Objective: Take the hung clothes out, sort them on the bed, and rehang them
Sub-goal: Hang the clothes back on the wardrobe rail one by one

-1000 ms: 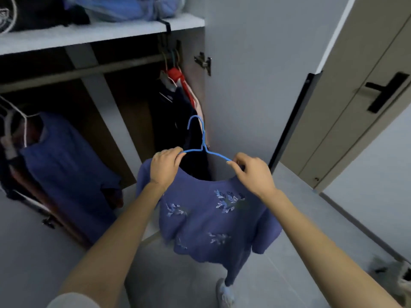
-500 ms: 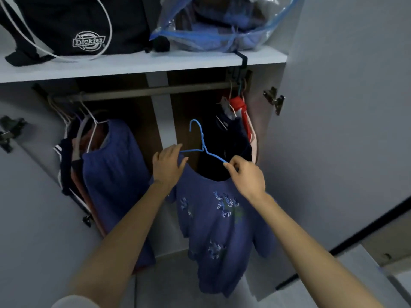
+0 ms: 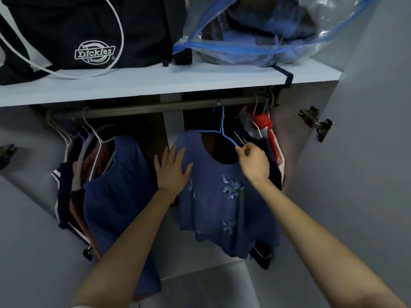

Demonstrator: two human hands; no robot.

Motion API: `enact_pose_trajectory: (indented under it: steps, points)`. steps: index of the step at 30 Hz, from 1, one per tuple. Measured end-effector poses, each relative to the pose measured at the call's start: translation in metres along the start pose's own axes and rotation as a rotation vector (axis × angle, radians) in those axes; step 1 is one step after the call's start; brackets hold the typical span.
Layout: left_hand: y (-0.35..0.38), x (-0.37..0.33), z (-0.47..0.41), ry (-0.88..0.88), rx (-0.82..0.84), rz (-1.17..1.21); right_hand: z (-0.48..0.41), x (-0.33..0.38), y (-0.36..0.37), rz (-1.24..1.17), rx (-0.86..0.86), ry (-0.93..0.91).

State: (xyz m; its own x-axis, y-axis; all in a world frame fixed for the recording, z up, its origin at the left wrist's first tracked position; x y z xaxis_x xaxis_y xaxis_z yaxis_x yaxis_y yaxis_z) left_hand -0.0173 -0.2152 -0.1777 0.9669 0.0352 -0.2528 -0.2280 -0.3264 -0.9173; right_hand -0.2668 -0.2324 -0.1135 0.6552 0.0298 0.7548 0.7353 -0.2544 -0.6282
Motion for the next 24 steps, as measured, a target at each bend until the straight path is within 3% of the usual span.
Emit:
enact_pose_trajectory:
  steps: [13,24]
  points:
    - [0.012,0.021,-0.058,0.1,0.074,0.041,-0.061,0.019,0.035,-0.043,-0.131,0.145]
    - [0.032,0.017,-0.08,0.187,0.056,0.092,-0.09,-0.022,0.024,0.099,-0.199,0.248]
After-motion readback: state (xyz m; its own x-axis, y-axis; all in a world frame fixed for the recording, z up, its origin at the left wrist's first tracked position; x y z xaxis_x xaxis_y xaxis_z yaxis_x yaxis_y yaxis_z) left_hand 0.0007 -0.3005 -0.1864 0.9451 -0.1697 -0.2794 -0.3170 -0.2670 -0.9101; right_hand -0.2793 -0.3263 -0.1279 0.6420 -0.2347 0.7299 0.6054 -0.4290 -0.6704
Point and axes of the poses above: each hand's wrist, its own z-axis away from the middle knuckle, its own y-axis out of the palm, x = y × z, the point moved 4 cm from there along -z, towards the middle knuckle
